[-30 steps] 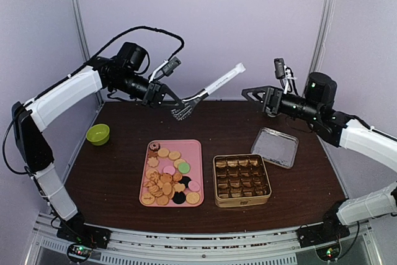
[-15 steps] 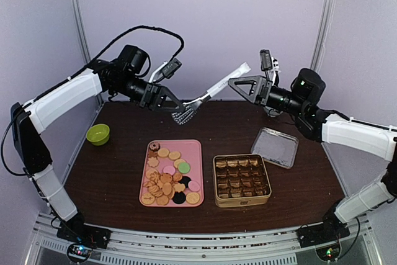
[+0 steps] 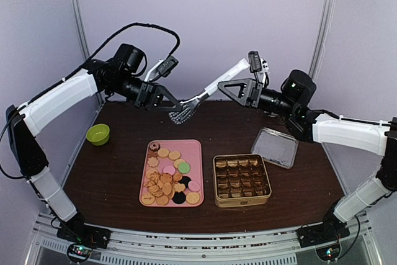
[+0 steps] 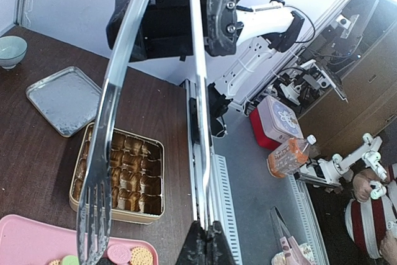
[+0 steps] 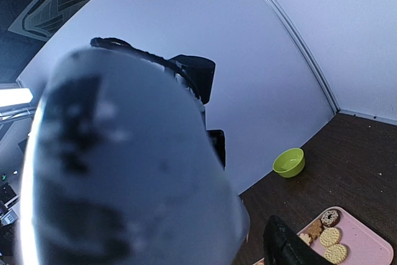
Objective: Pack the cookies
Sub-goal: Pass from the left arm to the right
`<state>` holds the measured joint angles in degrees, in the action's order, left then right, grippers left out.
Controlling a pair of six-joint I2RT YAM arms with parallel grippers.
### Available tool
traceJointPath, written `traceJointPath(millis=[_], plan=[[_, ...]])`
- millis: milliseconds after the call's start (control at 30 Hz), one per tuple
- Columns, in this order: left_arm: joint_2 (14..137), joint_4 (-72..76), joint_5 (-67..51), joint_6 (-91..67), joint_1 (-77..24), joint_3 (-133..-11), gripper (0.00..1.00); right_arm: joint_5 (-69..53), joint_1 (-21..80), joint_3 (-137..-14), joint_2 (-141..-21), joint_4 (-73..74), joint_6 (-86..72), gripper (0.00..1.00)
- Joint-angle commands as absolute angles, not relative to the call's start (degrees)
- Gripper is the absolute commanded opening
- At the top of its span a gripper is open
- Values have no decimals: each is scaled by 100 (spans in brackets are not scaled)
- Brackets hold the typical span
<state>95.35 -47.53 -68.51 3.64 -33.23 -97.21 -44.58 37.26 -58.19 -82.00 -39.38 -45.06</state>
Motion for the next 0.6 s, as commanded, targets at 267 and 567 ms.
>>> traceJointPath(millis=[267,567], plan=[[9269,-4619,-6979,699,-3361,-9534,0,-5510,3517,-6252,-8238,-4244,-4939,62],[9270,-5295,-6817,1302,-3361,-9650,0,-6006,3456,-6600,-8094,-2637,-4084,54]])
